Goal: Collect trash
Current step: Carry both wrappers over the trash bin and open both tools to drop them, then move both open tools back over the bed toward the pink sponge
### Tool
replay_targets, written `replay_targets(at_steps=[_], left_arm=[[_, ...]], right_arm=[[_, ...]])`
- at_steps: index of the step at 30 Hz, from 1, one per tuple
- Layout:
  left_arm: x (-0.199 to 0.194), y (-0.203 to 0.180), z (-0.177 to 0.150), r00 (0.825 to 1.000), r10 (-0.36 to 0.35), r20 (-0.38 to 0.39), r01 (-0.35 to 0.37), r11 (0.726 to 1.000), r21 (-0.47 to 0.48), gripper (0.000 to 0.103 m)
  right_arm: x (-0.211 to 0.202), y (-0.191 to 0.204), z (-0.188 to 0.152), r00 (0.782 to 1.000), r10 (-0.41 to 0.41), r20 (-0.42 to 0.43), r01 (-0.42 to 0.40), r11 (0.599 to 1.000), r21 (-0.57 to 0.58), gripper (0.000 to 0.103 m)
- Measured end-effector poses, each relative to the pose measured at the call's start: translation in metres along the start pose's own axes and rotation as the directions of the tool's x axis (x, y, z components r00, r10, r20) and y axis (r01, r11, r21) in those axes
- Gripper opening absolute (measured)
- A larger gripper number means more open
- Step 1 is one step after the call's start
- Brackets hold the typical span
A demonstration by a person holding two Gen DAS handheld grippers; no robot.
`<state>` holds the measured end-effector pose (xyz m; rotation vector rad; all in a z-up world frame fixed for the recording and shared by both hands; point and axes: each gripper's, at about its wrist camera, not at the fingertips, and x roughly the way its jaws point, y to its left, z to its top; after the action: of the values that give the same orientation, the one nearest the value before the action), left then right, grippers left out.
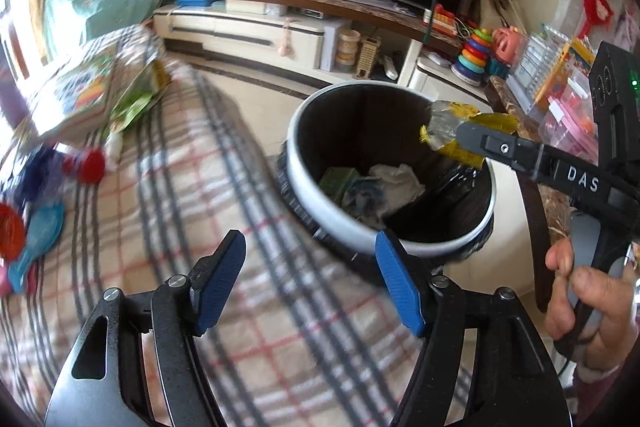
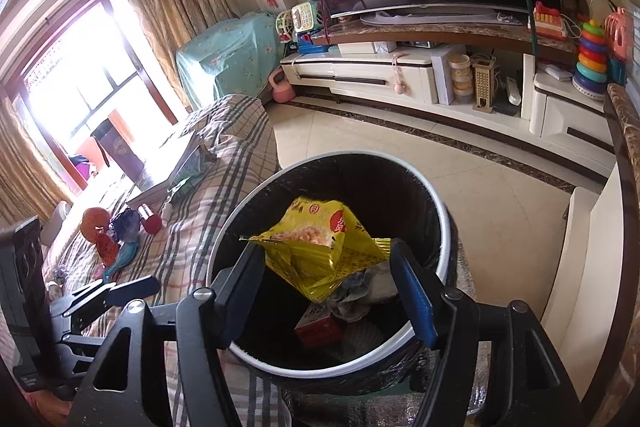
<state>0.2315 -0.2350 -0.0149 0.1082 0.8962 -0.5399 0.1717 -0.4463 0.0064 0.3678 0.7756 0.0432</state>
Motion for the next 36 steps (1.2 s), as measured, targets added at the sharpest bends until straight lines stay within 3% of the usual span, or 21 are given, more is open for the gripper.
replay_targets(at_steps=[3,15,24,28,36], left_arm=[[-0.009,0.013,-0.012,1.0,0.002,0.0,-0.002,0.999,-0.043,0.069],[-0.05,0.072,-0.052,0.997,0.064,0.049,-0.053,0.979,-0.194,0.069],[-0.07,0.126,-0.083,0.991,0.125,0.045,-0.104,0.942,-0.32,0.07],[-0.078,0.149,-0.097,0.987,0.154,0.04,-0.129,0.921,-0.368,0.07],[-0.089,0.188,-0.117,0.979,0.201,0.028,-0.168,0.881,-0.442,0.07]], right_arm=[[0.002,0.005,-0.003,1.0,0.0,-0.005,0.0,1.0,-0.009,0.084],[-0.005,0.049,-0.02,0.998,0.064,0.009,-0.064,0.997,-0.038,0.084],[0.007,0.1,-0.049,0.984,0.176,0.007,-0.175,0.983,-0.057,0.089],[0.024,0.122,-0.061,0.975,0.214,-0.052,-0.217,0.975,-0.054,0.089],[0.045,0.156,-0.076,0.968,0.229,-0.107,-0.238,0.968,-0.078,0.089]])
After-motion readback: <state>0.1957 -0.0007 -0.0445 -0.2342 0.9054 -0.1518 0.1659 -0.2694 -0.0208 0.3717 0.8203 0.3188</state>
